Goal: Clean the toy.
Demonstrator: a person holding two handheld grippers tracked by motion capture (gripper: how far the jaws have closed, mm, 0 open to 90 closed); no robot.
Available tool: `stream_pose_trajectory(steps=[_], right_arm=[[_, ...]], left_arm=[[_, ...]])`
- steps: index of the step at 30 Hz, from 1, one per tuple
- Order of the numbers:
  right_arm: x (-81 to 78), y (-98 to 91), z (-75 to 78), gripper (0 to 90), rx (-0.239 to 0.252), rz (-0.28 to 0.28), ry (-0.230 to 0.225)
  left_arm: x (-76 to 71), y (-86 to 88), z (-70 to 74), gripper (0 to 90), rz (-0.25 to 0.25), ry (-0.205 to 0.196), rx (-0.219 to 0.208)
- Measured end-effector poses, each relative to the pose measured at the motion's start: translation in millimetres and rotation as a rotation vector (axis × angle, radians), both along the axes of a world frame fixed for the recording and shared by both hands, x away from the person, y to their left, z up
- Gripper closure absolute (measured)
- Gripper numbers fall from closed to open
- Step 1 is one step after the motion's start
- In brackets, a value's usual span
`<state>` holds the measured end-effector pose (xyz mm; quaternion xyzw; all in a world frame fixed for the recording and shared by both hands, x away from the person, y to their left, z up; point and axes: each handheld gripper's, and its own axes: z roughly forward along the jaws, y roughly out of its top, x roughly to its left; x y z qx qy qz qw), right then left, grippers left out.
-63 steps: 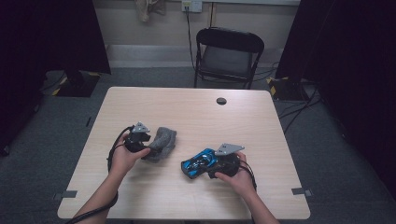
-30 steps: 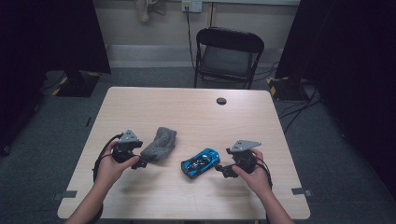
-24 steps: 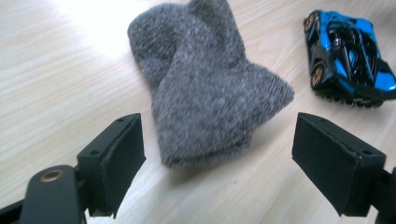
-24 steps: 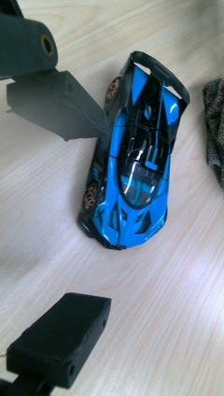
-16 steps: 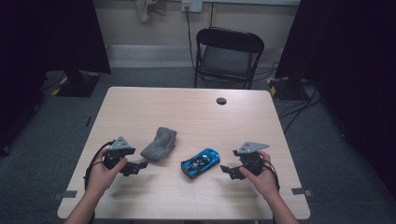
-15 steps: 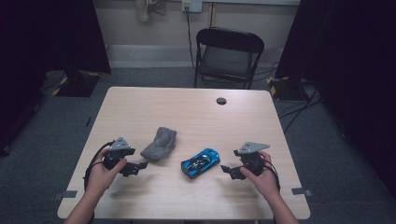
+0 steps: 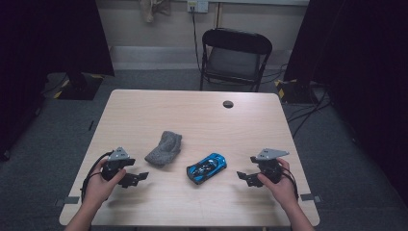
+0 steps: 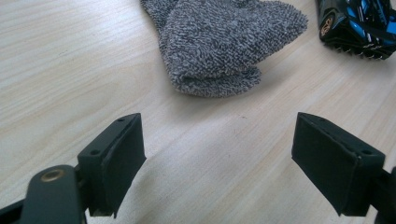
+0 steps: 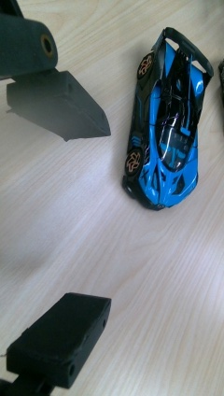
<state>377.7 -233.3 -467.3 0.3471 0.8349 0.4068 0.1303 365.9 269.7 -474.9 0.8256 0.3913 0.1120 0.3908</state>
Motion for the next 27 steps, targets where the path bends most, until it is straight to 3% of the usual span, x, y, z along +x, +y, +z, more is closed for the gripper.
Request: stream_pose_trajectory(steps=[6, 27], right_arm=[[-1.9, -7.9, -1.4, 14.2, -0.005, -0.011, 0.001], [-9.2, -27.6, -8.2, 14.2, -0.021, -0.037, 0.019]], left_arm=[[-1.0, 2.7, 0.4, 16.7, -0.005, 0.002, -0.012], [-11.6, 15.6, -3.7, 16.7, -0.025, -0.012, 0.012]])
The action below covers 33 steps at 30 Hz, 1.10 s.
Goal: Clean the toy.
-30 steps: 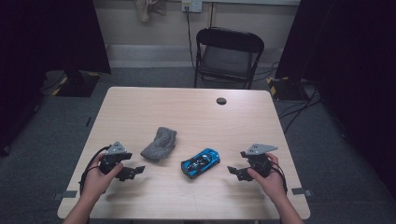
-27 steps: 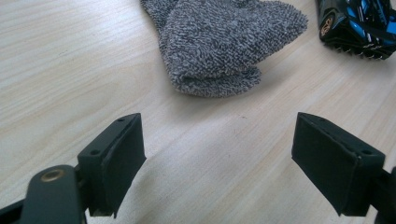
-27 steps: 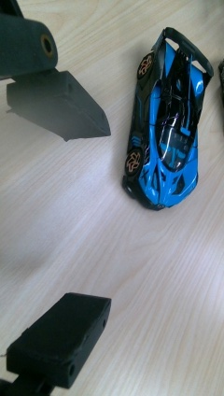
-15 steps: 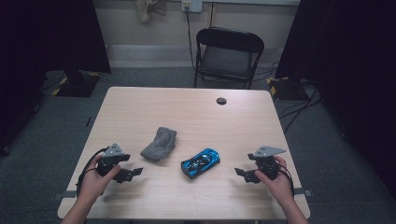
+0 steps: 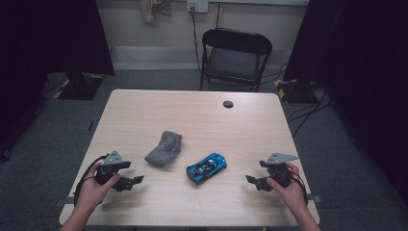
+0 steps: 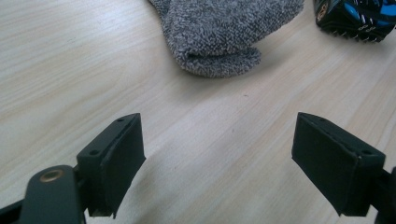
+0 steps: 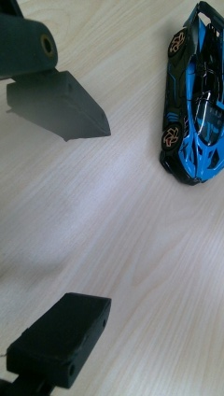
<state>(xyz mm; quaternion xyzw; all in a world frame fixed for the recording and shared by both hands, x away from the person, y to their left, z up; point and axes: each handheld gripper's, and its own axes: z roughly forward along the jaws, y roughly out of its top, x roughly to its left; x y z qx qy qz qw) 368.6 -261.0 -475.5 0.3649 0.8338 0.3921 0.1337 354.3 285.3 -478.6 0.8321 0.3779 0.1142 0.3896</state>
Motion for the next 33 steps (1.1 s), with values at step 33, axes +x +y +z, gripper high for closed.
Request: stream_pose_trajectory(steps=[33], right_arm=[[-3.9, -28.6, -21.4, 14.2, -0.057, -0.056, 0.022]], left_arm=[[-7.8, 9.7, -17.2, 16.7, -0.014, -0.018, 0.075]])
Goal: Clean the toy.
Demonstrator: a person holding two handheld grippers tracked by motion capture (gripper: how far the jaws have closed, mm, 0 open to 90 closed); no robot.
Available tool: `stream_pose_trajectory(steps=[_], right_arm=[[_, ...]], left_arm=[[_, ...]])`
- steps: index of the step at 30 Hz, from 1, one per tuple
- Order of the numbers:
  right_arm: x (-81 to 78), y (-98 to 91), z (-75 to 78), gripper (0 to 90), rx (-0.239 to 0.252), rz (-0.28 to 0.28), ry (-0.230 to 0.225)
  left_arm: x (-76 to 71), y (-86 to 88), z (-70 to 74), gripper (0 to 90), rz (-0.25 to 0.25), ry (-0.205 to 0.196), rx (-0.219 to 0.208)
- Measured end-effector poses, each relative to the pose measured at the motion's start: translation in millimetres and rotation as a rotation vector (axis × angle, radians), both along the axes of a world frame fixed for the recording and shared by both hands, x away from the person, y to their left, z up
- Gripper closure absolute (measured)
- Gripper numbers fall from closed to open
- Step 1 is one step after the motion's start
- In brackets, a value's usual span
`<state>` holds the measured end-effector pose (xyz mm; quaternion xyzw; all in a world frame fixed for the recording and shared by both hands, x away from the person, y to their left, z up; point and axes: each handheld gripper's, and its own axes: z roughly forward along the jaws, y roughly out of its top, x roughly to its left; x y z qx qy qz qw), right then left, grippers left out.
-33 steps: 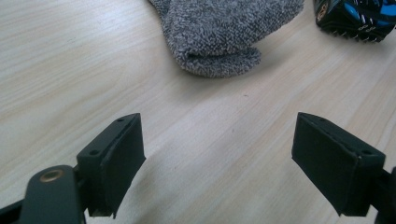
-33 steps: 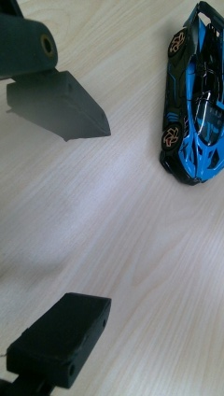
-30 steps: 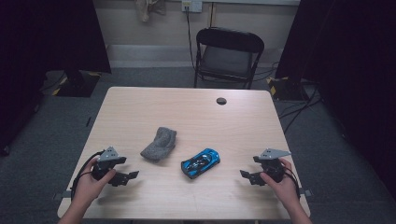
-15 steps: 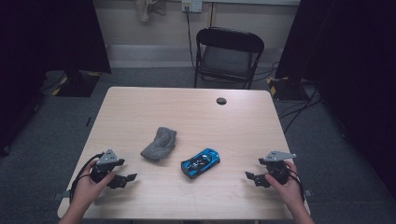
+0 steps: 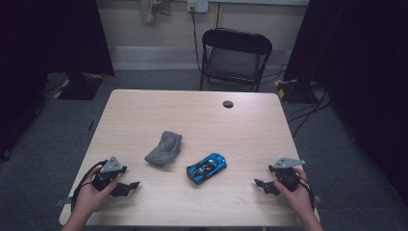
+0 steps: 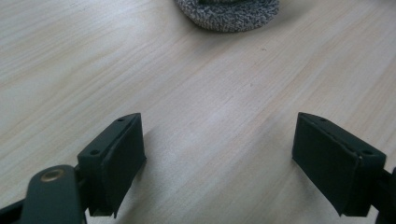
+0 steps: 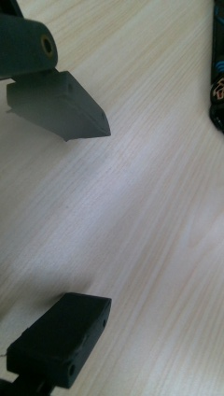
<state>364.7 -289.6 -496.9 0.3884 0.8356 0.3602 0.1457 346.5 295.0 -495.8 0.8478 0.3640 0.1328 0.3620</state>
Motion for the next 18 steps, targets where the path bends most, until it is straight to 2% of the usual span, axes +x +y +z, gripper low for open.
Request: stream_pose_trajectory(steps=[6, 9, 13, 18], right_arm=[[-0.5, -2.0, -1.8, 14.1, -0.001, -0.005, -0.016], [-1.2, -2.5, -3.6, 13.9, -0.003, -0.011, -0.035], [-1.2, -2.3, -3.7, 13.8, -0.005, -0.011, -0.036], [-1.2, -2.2, -3.8, 13.6, -0.006, -0.011, -0.037]], left_arm=[[-2.2, 0.2, -2.0, 16.0, -0.021, -0.027, 0.02], [-3.3, 0.2, -3.0, 15.1, -0.02, -0.03, 0.009], [-4.6, 1.4, -4.8, 14.9, -0.019, -0.044, -0.006], [-5.7, 1.3, -4.8, 14.8, -0.016, -0.044, -0.004]])
